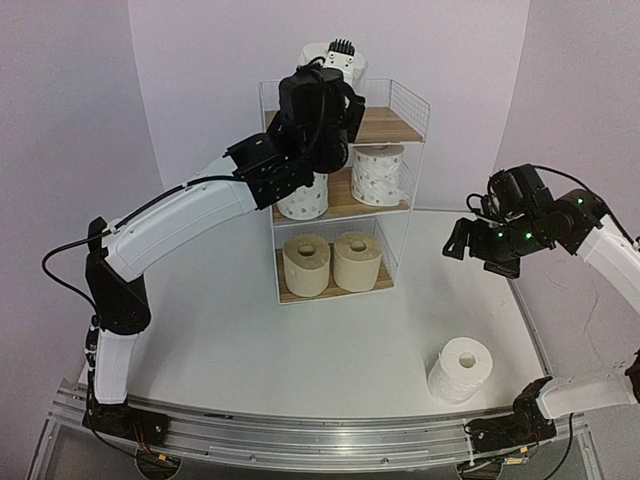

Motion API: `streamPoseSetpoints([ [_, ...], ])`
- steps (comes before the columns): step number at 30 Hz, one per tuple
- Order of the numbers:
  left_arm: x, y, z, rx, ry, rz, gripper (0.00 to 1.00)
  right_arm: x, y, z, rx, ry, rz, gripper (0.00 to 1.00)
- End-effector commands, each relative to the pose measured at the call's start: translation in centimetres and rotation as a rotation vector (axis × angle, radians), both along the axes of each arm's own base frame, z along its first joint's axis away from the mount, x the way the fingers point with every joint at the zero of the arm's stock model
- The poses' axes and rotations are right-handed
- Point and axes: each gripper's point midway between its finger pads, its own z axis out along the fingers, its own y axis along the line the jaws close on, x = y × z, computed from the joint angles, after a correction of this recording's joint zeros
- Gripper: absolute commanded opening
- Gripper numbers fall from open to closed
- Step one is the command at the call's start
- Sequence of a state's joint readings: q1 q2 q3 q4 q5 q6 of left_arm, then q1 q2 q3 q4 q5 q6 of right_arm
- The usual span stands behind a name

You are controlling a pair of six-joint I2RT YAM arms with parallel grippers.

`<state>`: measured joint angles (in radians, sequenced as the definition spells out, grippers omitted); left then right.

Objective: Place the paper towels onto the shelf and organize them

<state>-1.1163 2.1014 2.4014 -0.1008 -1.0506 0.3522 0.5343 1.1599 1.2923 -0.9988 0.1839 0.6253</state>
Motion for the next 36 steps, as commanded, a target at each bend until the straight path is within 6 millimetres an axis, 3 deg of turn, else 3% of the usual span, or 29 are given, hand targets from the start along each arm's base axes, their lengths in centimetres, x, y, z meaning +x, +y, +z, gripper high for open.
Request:
streamPoseSetpoints([
  [1,1.1,3.1,2.2,-0.175,0.066,-0.118,0.00,0.3,0.2,-0.5,0.009,0.009,-0.016,0.98],
  [6,1.6,4.1,1.6,-0.201,0.085,-0.113,0.00,0.3,0.1,-0.6,0.010,0.009,-0.022,0.98],
  [22,2.0,8.0,1.4,-0.276,0.050,0.132,0.00,-0.1,-0.3,-0.8,0.010,0.006,-0.031,0.98],
  [27,2.3,8.3,1.1,-0.252,0.037,0.180,0.02,-0.2,-0.5,-0.8,0.004,0.003,-0.032,0.98],
  [29,2.4,8.2,1.0,-0.245,0.034,0.184,0.06,-0.2,-0.5,-0.8,0.005,0.000,-0.032,0.98],
  [36,2.3,7.7,1.3,-0.256,0.038,0.141,0.33,-0.2,-0.6,-0.7,-0.002,-0.005,-0.034,0.98],
])
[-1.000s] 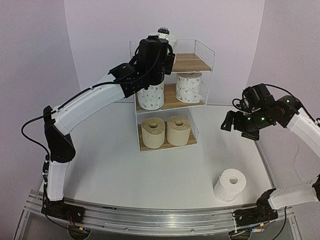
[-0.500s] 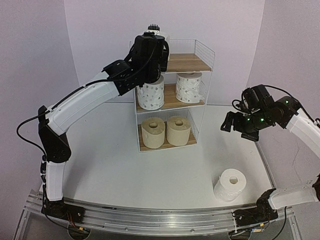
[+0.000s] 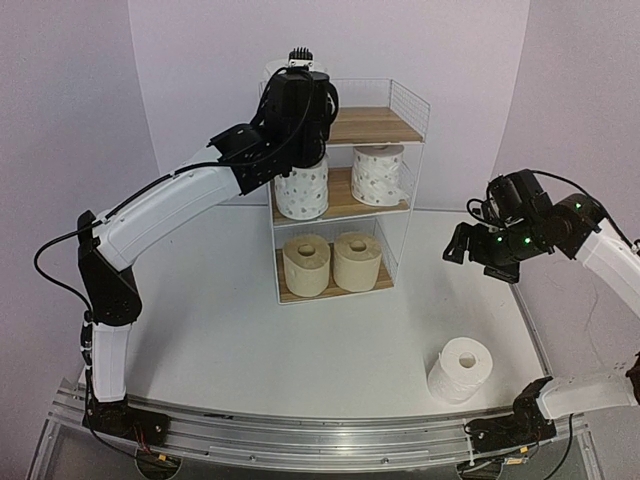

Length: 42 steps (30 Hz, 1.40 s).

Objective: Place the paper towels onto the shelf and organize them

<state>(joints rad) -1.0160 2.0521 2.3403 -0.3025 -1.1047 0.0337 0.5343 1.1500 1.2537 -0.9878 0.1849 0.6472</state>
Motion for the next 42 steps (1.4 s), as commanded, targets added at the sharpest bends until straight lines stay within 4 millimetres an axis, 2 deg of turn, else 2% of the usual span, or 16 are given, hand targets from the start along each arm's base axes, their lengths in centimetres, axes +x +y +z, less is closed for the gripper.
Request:
streamPoseSetpoints([
  [1,-1.3,2.2,4.4,-0.127,-0.073,-0.003,0.34,0.1,-0.4,0.3,-0.004,-0.026,-0.015,0.98],
  [2,-1.4,2.2,4.5,-0.132,-0.072,-0.011,0.35,0.2,-0.4,0.4,-0.004,-0.027,-0.015,0.98],
  [7,-1.5,2.1,4.9,-0.141,-0.076,-0.034,0.55,0.2,-0.4,0.4,-0.004,-0.028,-0.016,0.98],
  [16,-2.0,2.1,5.5,-0.152,-0.084,-0.055,0.74,0.3,-0.4,0.6,-0.001,-0.032,-0.021,0.98],
  [23,-2.7,1.9,5.9,-0.163,-0.093,-0.069,0.98,0.2,-0.5,0.9,0.000,-0.043,-0.019,0.98],
  [26,-3.2,1.7,6.1,-0.162,-0.100,-0.078,0.99,0.2,-0.5,0.9,-0.002,-0.044,-0.017,0.98],
  [31,-4.7,1.3,7.5,-0.159,-0.139,-0.088,1.00,0.2,-0.4,1.0,0.001,-0.044,-0.007,0.98],
  [39,-10.2,0.3,12.0,-0.124,-0.250,-0.116,1.00,-0.2,0.5,1.3,0.021,-0.039,0.055,0.98],
  [42,-12.4,-0.7,12.7,-0.124,-0.244,-0.201,1.00,-0.7,0.9,0.6,0.033,-0.011,0.086,0.98],
])
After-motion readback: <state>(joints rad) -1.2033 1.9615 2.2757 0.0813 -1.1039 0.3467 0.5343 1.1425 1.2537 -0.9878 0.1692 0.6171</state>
